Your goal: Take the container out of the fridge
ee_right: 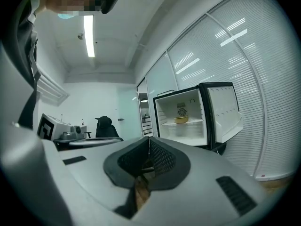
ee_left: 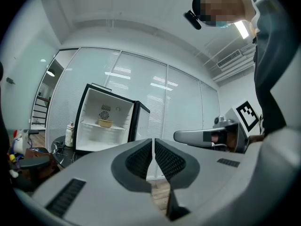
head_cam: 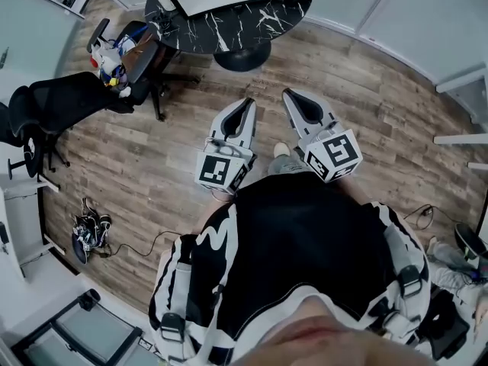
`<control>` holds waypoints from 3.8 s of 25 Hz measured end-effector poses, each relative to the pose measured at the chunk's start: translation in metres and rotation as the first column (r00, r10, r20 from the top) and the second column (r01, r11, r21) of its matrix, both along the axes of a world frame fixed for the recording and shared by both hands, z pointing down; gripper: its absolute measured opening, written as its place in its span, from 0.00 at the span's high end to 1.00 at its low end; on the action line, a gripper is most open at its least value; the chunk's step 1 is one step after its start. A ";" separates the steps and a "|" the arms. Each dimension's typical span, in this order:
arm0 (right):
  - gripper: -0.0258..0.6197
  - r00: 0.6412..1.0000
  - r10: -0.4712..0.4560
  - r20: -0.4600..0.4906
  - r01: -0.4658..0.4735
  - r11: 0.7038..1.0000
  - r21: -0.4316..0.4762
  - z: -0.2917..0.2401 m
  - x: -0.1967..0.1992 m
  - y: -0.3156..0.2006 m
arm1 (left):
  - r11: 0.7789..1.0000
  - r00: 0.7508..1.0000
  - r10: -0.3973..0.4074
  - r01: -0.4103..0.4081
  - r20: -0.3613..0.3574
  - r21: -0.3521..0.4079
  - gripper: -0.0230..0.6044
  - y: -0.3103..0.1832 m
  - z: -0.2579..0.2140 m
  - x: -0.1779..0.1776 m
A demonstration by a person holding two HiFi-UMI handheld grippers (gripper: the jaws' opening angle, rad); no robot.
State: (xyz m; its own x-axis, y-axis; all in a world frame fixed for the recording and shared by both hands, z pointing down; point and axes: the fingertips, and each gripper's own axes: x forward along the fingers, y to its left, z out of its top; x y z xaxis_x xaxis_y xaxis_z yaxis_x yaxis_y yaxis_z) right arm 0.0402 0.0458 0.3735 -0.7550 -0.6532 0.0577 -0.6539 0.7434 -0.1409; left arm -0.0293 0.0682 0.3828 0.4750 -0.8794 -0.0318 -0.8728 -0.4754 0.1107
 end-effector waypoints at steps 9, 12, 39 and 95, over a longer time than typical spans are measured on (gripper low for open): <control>0.94 0.999 -0.036 0.012 0.036 0.999 -0.010 -0.004 0.000 -0.058 | 0.999 1.000 -0.026 0.026 0.011 0.021 0.93 -0.056 -0.007 0.000; 0.94 0.998 -0.056 0.008 0.056 0.998 -0.004 -0.004 -0.001 -0.073 | 0.999 0.999 -0.042 0.042 0.011 0.024 0.93 -0.072 -0.005 -0.001; 0.94 0.990 -0.140 0.012 0.141 0.990 -0.024 0.005 -0.005 -0.118 | 0.994 0.993 -0.112 0.112 -0.020 0.016 0.93 -0.117 -0.004 -0.001; 0.94 0.996 -0.088 -0.008 0.088 0.996 -0.031 0.002 -0.059 -0.268 | 0.996 0.995 -0.093 0.093 -0.044 0.009 0.93 -0.267 -0.011 -0.063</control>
